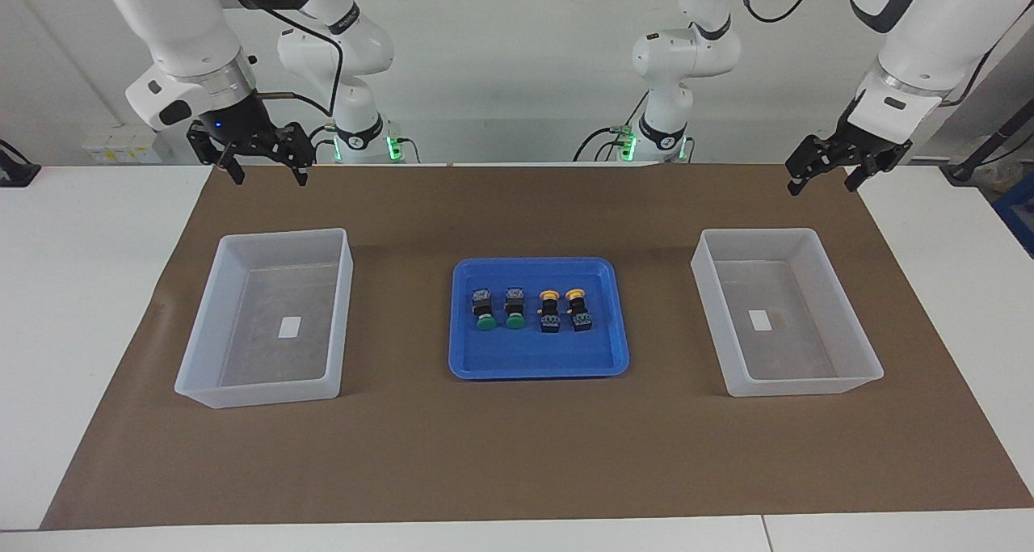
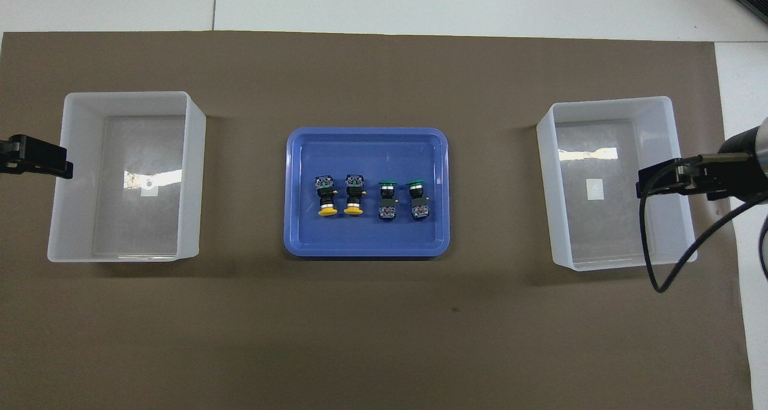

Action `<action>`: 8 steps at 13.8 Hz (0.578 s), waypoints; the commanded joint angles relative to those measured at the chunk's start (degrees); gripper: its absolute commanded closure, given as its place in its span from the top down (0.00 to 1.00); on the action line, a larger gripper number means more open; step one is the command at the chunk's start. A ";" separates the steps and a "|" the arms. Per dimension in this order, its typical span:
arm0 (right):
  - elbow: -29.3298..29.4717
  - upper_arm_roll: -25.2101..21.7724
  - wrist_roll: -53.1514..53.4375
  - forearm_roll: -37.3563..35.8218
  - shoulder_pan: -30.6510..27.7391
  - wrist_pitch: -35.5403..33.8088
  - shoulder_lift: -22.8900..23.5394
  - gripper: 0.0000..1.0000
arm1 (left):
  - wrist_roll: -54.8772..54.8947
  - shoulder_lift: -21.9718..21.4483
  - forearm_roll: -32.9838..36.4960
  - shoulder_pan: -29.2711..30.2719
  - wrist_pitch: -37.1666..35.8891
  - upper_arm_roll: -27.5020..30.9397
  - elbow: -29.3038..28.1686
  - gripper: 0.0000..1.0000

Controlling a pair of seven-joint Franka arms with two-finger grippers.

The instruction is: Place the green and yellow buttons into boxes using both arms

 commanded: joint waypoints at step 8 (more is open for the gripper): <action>-0.38 0.05 -0.94 0.79 -0.09 0.29 -0.41 1.00 | 0.11 -0.53 -0.90 -1.81 0.12 -0.97 -0.49 1.00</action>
